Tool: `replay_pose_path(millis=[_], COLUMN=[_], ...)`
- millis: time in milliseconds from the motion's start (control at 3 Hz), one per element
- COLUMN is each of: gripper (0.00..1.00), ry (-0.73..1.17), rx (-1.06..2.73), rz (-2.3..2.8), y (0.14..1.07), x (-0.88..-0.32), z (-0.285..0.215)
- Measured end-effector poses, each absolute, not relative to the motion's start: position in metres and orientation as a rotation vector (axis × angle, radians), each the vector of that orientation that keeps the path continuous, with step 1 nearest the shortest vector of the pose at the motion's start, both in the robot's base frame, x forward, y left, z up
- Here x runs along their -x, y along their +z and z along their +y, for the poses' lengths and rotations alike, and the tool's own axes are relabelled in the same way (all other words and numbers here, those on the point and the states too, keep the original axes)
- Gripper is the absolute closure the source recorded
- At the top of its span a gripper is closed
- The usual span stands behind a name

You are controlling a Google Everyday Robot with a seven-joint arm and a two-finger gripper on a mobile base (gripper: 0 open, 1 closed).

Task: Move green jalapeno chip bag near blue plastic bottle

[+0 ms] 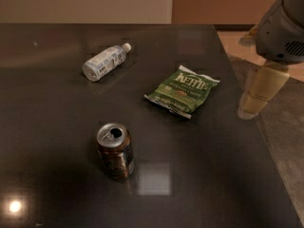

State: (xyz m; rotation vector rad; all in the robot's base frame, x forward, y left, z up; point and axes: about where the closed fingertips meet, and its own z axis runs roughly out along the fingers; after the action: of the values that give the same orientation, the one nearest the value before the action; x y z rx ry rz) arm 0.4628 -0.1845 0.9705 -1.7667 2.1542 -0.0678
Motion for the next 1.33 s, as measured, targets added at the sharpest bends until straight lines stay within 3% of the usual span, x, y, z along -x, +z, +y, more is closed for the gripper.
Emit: replay_pose_path(millis=[667, 1333], gripper=[0.00, 0.00], ry=[0.093, 0.178], rx=[1.817, 1.884], rz=[2.034, 2.065], y=[0.942, 0.890], x=[-0.488, -0.505], z=[-0.115, -0.076])
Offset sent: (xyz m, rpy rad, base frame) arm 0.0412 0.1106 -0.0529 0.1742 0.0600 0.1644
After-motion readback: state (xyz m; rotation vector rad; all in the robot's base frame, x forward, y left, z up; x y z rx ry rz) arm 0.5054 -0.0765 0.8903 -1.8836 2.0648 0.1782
